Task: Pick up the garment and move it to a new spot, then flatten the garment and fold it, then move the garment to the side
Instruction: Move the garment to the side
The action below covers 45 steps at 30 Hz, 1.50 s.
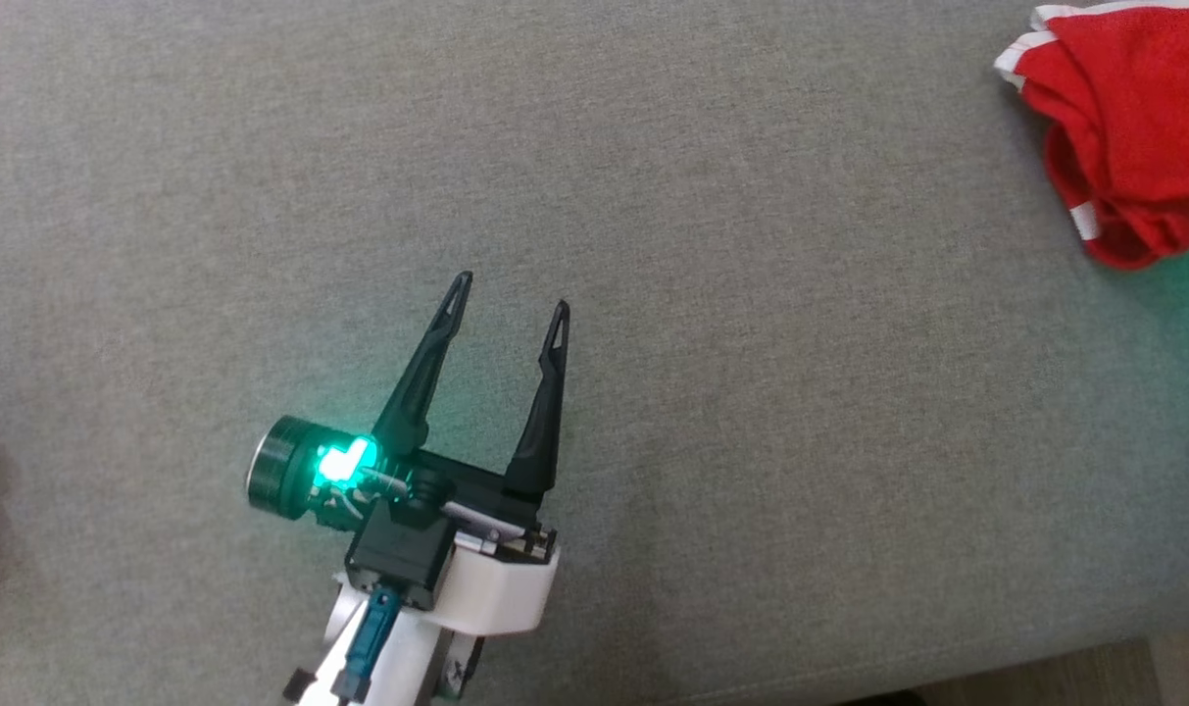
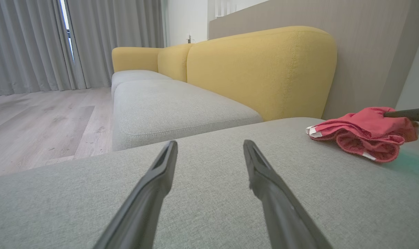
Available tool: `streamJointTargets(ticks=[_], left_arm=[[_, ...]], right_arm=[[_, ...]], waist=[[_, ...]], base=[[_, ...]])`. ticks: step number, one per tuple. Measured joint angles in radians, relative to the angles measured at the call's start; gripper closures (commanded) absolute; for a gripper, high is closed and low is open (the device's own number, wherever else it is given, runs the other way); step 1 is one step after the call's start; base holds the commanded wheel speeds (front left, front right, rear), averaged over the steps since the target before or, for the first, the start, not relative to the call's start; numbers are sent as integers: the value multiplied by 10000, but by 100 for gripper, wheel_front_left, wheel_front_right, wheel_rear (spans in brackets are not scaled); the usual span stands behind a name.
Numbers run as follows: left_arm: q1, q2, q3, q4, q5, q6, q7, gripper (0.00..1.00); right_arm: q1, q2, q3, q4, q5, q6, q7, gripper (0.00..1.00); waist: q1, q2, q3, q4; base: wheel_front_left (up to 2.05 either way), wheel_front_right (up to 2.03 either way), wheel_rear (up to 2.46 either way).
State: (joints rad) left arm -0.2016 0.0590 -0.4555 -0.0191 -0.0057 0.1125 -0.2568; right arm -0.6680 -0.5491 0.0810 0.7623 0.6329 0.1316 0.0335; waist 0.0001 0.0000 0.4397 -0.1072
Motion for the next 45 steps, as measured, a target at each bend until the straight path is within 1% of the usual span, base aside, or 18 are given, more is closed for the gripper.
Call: streamJointTargets(ticks=[1, 2, 3, 8, 11, 13, 14, 17, 20, 24, 31, 34, 35, 37, 40, 41, 42, 45], left_arm=[[0, 2, -8, 15, -2, -13, 0, 0], [0, 4, -12, 33, -4, -75, 0, 0], [0, 6, -17, 61, -4, -77, 0, 0], [24, 8, -48, 163, -69, -67, -2, 0], [84, 4, -52, 211, -144, -52, -2, 0], [214, 0, -4, 259, -199, 117, -4, 0], [328, -2, 29, 314, -268, 130, -4, 0], [757, -6, 102, 466, -487, 297, -4, 0], [1090, -15, 286, 508, -756, 391, -4, 0], [1478, -25, 433, 556, -1064, 520, -2, 0], [2456, -31, 677, 629, -1402, 546, -2, 0], [2713, -33, 690, 600, -1444, 546, -2, 0], [2762, -31, 692, 575, -1446, 548, -2, 0], [2830, -31, 698, 466, -1534, 556, 0, 0], [2901, -31, 709, 426, -1530, 600, 0, 0], [2922, -31, 711, 410, -1490, 639, 0, 0], [2922, -31, 711, 410, -1490, 639, 0, 0], [2971, -31, 769, 309, -1379, 729, 0, 0]], right_arm=[[-7, 0, -54, 81, -54, -2, -71, 96], [-7, 2, -100, 186, -100, 0, -117, 56], [-7, 6, -134, 299, -144, 0, -178, 0], [-7, 48, -259, 550, -675, -2, -803, 0], [-7, 136, -282, 504, -1277, 0, -1388, 0], [-1, 313, -341, 328, -1620, -2, -1732, 0], [9, 443, -357, 194, -1778, 0, -1854, 0], [106, 940, -426, -376, -2255, -2, -2128, 0], [542, 1475, -483, -1175, -2522, 0, -2199, 0], [1624, 2360, -489, -2504, -2742, -2, -1992, 0], [3215, 3348, -470, -5814, -3329, 0, -769, 0], [4115, 3889, -564, -6807, -3528, 0, -523, 0], [4511, 4119, -646, -6903, -3532, 0, -566, 0], [5409, 4364, -619, -6798, -3827, 0, -920, 0], [6593, 4750, -474, -6055, -3902, 0, -1710, 0], [6892, 4805, -334, -5779, -3973, -2, -2036, 0], [6892, 4805, -334, -5779, -3973, -2, -2036, 0], [7348, 4876, 96, -5043, -4169, -2, -2638, 0]], waist=[[0, 0, -19, 15], [0, 0, -50, 32], [0, 0, -92, 49], [-1, 0, -461, 110], [-1, 0, -797, 140], [-1, 0, -1067, 160], [-2, 0, -1215, 168], [-2, 0, -1678, 183], [-2, 0, -2173, 194], [-3, 1, -2880, 210], [-5, 1, -4006, 286], [-5, 1, -4252, 433], [-5, 1, -4296, 503], [-2, 1, -4356, 645], [-2, 1, -4431, 839], [-2, 1, -4462, 889], [-2, 1, -4462, 889], [-2, 1, -4566, 985]], base=[[0, 0, 0], [0, 0, 0], [0, 0, 0], [0, 0, 0], [0, 0, 0], [0, 0, 0], [0, 0, 0], [0, 0, 0], [0, 0, 0], [0, 0, 0], [0, 0, 0], [0, 0, 0], [0, 0, 0], [0, 0, 0], [0, 0, 0], [0, 0, 0], [0, 0, 0], [0, 0, 0]])
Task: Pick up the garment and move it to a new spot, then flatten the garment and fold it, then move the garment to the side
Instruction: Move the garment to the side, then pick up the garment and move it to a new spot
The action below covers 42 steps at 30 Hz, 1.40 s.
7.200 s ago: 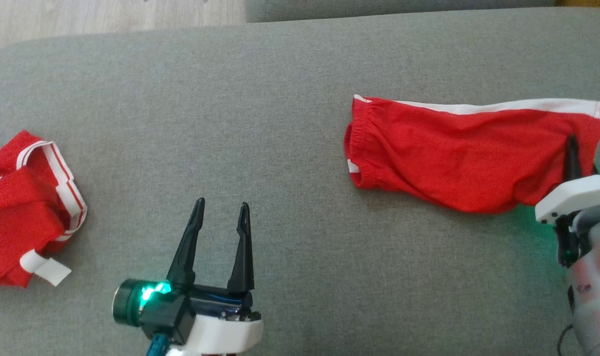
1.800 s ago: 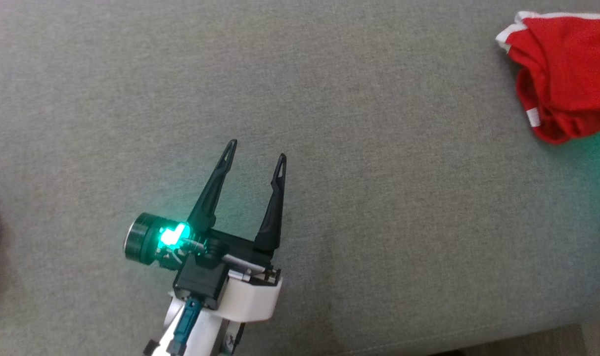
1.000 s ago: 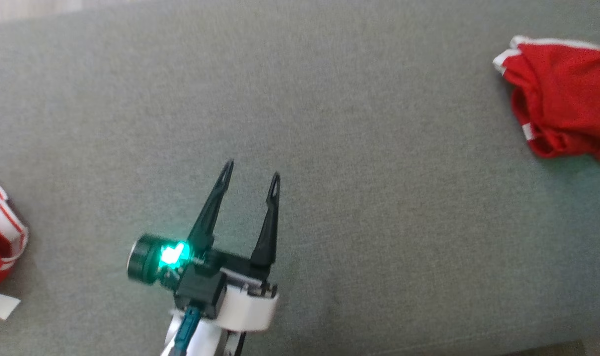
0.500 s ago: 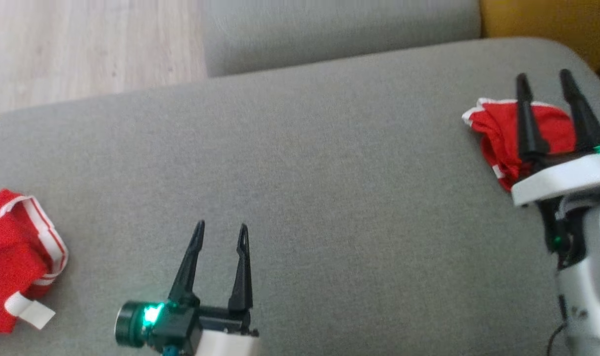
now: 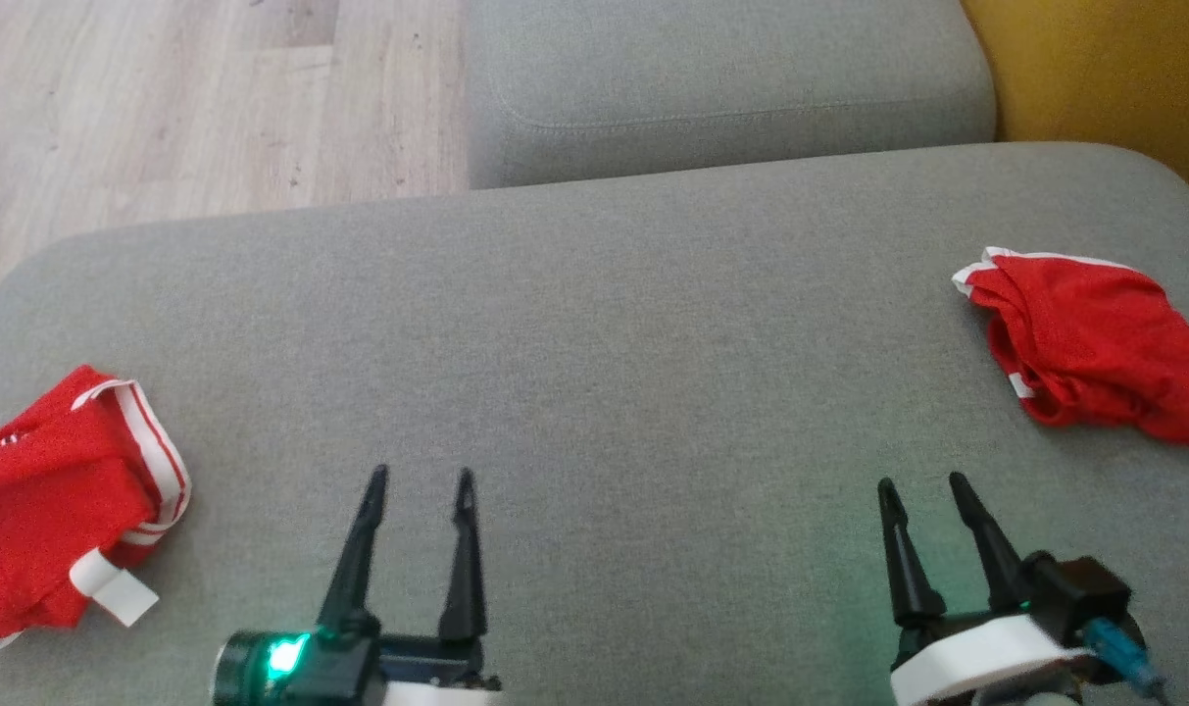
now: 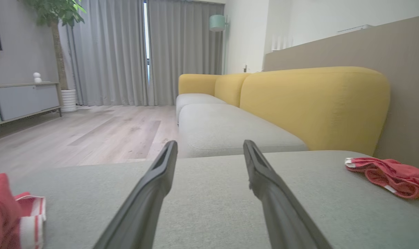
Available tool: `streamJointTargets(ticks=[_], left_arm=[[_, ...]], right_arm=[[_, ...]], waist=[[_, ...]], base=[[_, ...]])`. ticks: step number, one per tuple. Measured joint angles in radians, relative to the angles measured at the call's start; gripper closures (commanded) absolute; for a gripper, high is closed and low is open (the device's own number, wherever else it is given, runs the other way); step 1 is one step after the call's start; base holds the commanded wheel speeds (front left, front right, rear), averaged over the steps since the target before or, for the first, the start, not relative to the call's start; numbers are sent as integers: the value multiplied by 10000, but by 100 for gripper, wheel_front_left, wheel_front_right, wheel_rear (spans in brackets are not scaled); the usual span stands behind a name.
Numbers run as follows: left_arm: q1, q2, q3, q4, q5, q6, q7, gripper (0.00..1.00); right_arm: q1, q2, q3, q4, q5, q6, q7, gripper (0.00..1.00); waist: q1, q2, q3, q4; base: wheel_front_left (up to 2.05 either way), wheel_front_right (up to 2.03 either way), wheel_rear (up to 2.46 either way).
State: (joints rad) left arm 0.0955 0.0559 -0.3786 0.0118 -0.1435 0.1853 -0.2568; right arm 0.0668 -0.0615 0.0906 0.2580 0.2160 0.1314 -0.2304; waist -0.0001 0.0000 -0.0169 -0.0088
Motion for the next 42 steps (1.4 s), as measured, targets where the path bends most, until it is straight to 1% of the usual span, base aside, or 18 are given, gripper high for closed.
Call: streamJointTargets(ticks=[1, 3, 6, 9, 15, 21, 42], left_arm=[[35, -2, 46, -36, 40, 13, 0, 0], [197, -2, 234, -104, 52, 182, 0, 0], [538, 0, 401, -151, 40, 347, 0, 0], [1004, 6, 581, -117, 36, 360, 0, 0], [1242, 4, 650, -65, 38, 334, 0, 0], [1242, 4, 681, 27, 38, 245, 0, 0], [1245, 4, 899, 318, 38, 73, 0, 0]], right_arm=[[43, 15, 82, 151, -82, 2, -96, 0], [46, 54, 234, 370, -263, 0, -174, 0], [54, 107, 251, 104, -456, 0, -176, 0], [241, 132, -2, -182, -502, 2, -176, 0], [890, 144, -31, -222, -606, 0, -178, 0], [895, 150, 52, -257, -834, 0, -178, 0], [1102, 151, 113, -309, -842, 2, -178, 0]], waist=[[0, 0, -35, 24], [1, 0, -117, 61], [1, 0, -261, 107], [1, 0, -480, 204], [1, 0, -679, 361], [1, 0, -787, 384], [2, 0, -918, 249]], base=[[0, 0, 0], [0, 0, 0], [0, 0, 0], [0, 0, 0], [0, 0, 0], [0, 0, 0], [0, 0, 0]])
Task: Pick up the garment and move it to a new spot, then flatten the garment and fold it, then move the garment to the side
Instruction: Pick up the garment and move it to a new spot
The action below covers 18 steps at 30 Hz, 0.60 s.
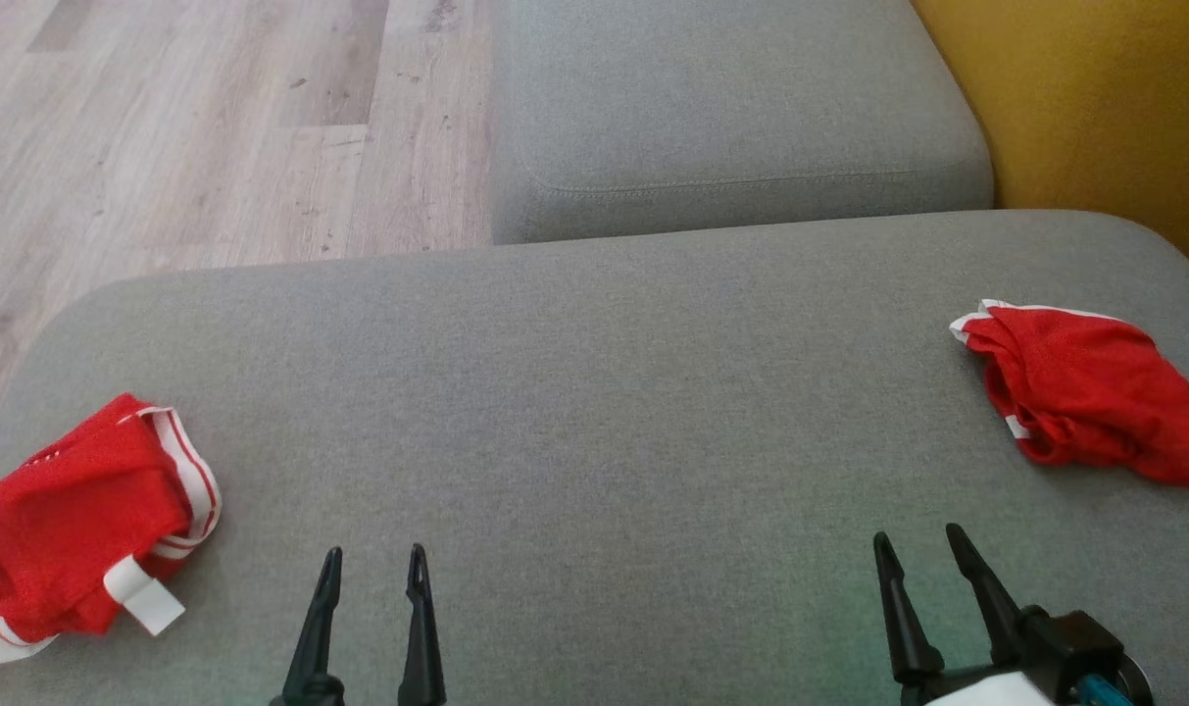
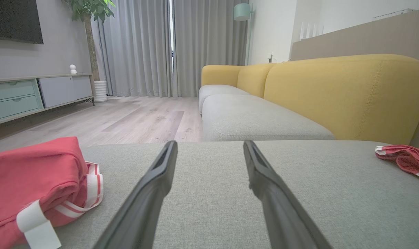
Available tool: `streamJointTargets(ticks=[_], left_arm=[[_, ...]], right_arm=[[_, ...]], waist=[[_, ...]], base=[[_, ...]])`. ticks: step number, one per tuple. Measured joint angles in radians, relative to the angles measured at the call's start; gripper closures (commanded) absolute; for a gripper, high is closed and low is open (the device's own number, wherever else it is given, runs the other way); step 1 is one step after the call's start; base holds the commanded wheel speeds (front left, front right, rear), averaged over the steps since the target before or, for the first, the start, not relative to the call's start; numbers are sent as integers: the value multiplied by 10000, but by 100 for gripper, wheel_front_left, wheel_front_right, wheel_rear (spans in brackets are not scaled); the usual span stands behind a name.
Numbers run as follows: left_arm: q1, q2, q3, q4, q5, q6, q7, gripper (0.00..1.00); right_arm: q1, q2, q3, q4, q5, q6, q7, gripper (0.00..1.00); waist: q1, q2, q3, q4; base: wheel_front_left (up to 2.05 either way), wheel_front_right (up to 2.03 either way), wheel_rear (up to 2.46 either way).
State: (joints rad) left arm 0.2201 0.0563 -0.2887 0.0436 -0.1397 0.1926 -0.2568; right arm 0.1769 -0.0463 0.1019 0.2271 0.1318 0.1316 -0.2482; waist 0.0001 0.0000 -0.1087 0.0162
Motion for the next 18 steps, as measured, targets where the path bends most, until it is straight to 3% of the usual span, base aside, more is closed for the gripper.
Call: streamJointTargets(ticks=[11, 18], left_arm=[[-7, 0, 2, 81, 19, -92, 0, 0], [-16, 0, 71, 77, 150, -169, 0, 0]], right_arm=[[23, 2, -25, -38, 0, 0, 0, 0], [22, 6, -8, -69, 2, 0, 0, 0]], waist=[[0, 0, -13, 305], [0, 0, 68, 1114]], base=[[0, 0, 0], [0, 0, 0]])
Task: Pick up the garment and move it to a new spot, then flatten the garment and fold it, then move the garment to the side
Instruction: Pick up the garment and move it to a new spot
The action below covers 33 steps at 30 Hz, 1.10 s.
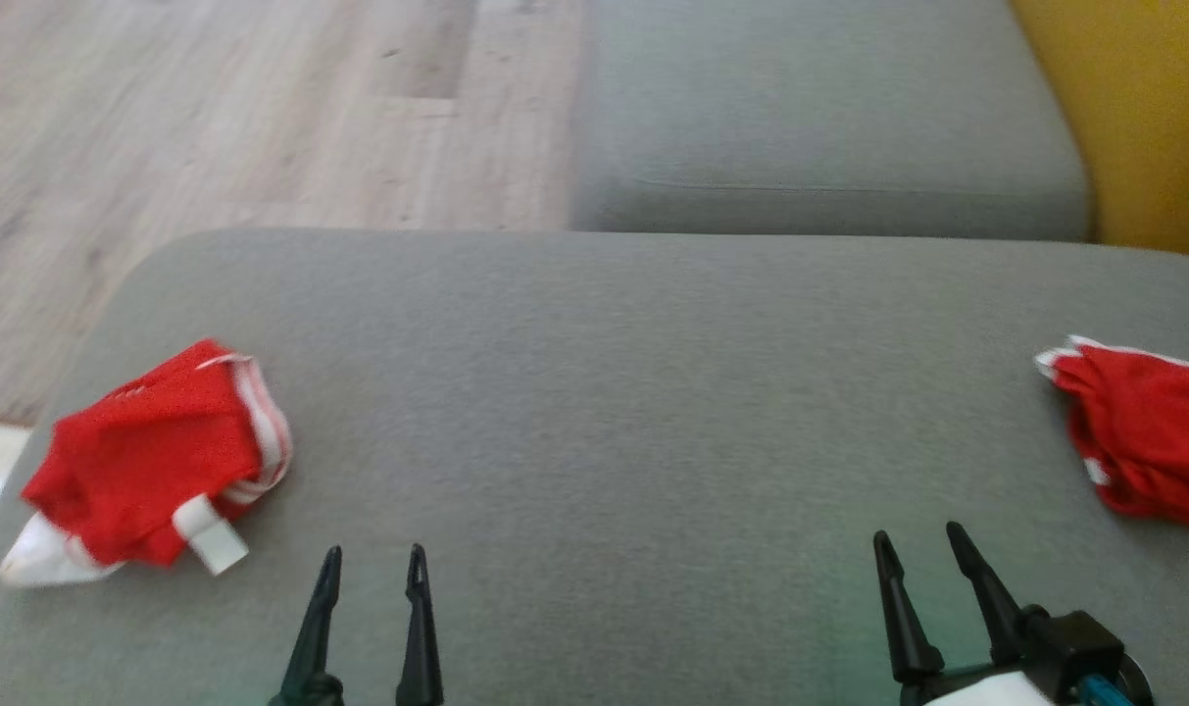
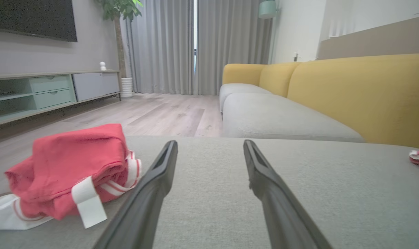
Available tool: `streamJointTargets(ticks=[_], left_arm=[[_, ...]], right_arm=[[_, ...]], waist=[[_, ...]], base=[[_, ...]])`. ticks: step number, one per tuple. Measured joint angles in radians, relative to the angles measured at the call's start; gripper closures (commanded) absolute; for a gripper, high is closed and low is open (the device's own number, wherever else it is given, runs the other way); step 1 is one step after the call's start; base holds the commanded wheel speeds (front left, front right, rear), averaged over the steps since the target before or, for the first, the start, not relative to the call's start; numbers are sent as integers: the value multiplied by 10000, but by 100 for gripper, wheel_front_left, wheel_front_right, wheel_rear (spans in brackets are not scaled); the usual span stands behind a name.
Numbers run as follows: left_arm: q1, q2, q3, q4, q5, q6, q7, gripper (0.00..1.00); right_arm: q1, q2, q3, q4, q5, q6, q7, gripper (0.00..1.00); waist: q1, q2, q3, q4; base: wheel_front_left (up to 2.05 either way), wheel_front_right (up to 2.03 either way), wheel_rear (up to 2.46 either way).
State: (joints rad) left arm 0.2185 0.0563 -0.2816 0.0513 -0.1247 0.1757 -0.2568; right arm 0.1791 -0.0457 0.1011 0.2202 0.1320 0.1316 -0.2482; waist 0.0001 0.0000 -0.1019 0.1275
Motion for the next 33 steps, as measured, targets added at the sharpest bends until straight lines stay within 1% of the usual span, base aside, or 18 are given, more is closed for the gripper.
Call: streamJointTargets(ticks=[10, 16, 23, 31, 33], left_arm=[[0, 4, 403, -25, 15, -10, 0, 0], [4, 4, 550, -88, 12, -2, 0, 0], [5, 4, 575, -142, 8, 0, 0, 0], [4, 4, 581, -207, 8, 10, 0, 0], [4, 4, 585, -219, 6, 90, 0, 0]], right_arm=[[-17, 8, 222, -25, 109, -2, 2, 0], [-25, 10, 201, -31, 102, -2, 0, 0], [-31, 12, 90, -35, 86, 0, 0, 0], [-36, 12, 90, -35, 61, 0, 0, 0], [-40, 12, 92, -35, 54, -2, 0, 0]], waist=[[0, 0, 143, 1432], [0, 0, 235, 2092], [0, 0, 386, 2450], [0, 0, 462, 2548], [0, 0, 497, 2532]], base=[[0, 0, 0], [0, 0, 0], [0, 0, 0], [0, 0, 0], [0, 0, 0]])
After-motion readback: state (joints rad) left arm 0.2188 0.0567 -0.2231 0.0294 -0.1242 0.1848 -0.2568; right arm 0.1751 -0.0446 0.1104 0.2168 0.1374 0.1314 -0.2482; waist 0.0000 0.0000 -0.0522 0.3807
